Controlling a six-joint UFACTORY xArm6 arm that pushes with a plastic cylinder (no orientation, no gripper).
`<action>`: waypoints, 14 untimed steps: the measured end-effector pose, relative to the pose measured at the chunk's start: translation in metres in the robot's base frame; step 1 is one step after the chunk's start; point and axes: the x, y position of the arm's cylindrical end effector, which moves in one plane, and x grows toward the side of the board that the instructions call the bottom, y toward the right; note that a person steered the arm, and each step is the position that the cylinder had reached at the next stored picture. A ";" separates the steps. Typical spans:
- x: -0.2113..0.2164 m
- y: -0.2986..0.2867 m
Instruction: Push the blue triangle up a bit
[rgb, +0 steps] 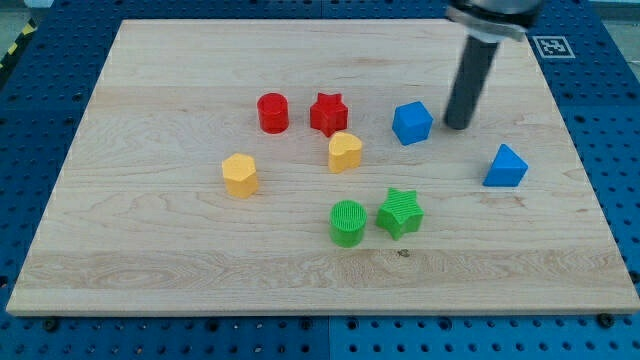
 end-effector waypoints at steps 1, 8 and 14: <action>0.005 0.079; 0.111 0.071; 0.100 0.013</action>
